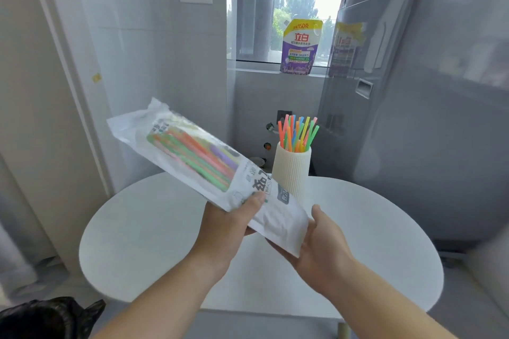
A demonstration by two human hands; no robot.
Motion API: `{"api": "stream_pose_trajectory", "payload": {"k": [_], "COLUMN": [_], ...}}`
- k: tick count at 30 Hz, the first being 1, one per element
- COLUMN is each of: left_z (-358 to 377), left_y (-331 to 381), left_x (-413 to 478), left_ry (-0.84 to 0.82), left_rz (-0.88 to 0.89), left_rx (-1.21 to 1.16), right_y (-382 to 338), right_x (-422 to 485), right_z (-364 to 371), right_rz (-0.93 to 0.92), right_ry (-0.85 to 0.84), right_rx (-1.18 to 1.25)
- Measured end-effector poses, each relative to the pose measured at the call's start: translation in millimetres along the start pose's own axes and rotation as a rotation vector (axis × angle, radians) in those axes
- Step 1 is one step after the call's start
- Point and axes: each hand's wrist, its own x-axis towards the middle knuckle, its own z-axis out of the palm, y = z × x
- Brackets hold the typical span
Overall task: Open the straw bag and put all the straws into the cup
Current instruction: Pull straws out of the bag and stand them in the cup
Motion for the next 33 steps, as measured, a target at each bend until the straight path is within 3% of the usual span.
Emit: {"api": "stream_pose_trajectory", "payload": {"k": [6,12,19,22,29,33], "left_z": [2.8,-5.2,-12.2,-15.3,-16.1,-18.5], "left_y": [-0.8,-4.6,-7.8,-9.9,-12.6,-12.6], "left_x": [-4.7,1.6,9.2,11.0,11.8,12.4], "left_ry": [0.020,0.115,0.177,0.195,0.175,0.183], "left_rz": [0.035,-0.090,-0.198,-0.254,-0.298,-0.306], "left_rx": [0.056,-0.176,-0.366,-0.407,-0.420,-0.446], "right_y": [6.6,-5.5,-10.0,-18.7,-34.0,-40.3], "right_x": [-4.1,-4.7,-1.1,2.5,9.1,9.6], "right_z": [2.8,9.3,-0.9,-7.1,-12.8,-16.4], "right_rz": [-0.015,-0.156,-0.463,-0.579,-0.542,-0.588], "right_ry": [0.045,0.137,0.092,0.077,-0.079,-0.080], "right_rx": [-0.029,-0.217,-0.777,-0.892,-0.928,-0.951]}}
